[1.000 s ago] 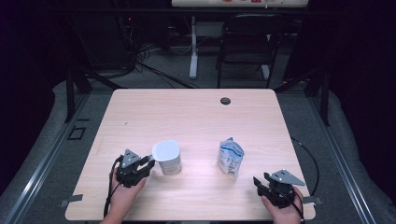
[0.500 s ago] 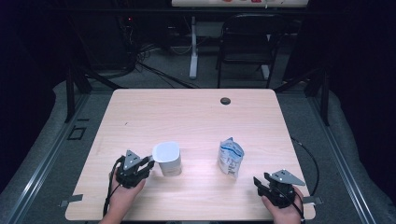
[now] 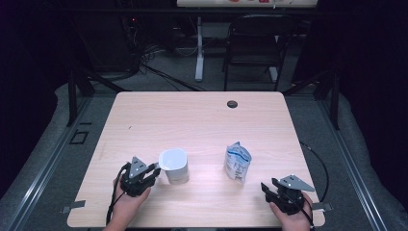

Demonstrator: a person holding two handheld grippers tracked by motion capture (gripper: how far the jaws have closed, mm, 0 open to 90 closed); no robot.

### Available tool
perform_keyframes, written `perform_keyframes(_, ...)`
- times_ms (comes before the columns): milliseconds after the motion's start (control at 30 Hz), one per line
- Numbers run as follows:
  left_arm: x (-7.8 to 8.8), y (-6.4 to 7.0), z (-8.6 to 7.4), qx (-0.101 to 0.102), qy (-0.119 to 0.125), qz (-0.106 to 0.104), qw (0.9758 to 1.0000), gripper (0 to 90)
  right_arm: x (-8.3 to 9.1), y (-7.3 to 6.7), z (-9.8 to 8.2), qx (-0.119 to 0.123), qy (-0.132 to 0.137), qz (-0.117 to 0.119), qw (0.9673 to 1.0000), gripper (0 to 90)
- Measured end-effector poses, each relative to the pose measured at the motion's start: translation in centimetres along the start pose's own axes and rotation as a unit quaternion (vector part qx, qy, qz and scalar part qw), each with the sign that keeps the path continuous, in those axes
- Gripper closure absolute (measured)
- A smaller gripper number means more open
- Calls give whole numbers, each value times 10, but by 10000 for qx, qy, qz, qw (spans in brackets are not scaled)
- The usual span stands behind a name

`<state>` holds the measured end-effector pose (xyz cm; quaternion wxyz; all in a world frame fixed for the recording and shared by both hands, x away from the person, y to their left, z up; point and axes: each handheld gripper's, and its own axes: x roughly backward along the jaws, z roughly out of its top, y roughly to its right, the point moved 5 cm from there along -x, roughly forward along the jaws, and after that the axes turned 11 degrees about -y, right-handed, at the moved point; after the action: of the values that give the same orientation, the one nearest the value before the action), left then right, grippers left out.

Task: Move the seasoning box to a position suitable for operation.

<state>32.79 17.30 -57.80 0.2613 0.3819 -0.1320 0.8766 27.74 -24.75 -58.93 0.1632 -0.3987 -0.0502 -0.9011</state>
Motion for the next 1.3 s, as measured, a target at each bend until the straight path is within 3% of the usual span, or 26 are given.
perform_keyframes(400, 4, 13, -3, -184, -26, -126, 9997, 719, 4, -4, 1, 109, 6, 19, 9999, 525)
perform_keyframes(833, 10, 42, -6, -501, -144, -358, 9980, 717, 8, -16, 3, 289, 53, 90, 9995, 525)
perform_keyframes(1300, 9, 43, -5, -501, -108, -427, 9978, 715, 6, -16, 2, 301, 14, 106, 9995, 525)
